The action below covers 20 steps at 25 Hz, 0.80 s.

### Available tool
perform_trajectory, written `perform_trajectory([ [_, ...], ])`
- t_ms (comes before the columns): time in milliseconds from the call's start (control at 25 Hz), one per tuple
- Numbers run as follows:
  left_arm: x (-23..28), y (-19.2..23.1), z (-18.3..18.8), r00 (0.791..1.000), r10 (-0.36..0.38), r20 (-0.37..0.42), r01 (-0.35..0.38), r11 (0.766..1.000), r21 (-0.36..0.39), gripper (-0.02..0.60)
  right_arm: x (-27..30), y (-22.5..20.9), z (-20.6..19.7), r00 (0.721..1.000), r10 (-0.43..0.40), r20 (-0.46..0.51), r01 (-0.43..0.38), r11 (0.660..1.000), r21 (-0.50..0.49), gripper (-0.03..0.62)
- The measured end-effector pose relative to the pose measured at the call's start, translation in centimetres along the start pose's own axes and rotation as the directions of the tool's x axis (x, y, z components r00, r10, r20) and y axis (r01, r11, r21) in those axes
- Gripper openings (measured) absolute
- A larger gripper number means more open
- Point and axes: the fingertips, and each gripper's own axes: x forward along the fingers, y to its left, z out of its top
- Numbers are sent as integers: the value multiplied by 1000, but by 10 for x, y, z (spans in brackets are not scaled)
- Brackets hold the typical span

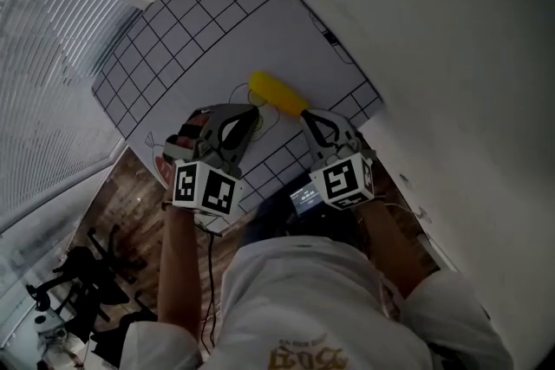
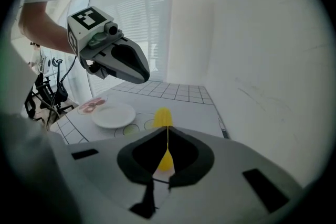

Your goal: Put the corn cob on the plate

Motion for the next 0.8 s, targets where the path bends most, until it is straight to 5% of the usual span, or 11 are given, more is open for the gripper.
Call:
perform_trajectory([
  [240, 24, -2, -7, 997, -72, -14, 73, 996, 47, 21, 9, 0, -15, 1000, 13, -25, -13, 1000, 18, 9],
  [440, 43, -2, -15, 989, -143, -34, 146, 985, 95, 107, 21, 3, -25, 996, 54, -66, -54, 998, 13, 89],
  [800, 79, -16, -43, 939, -305, -156, 332, 925, 187, 242, 40, 9, -36, 990, 88, -106, -86, 996, 16, 183],
])
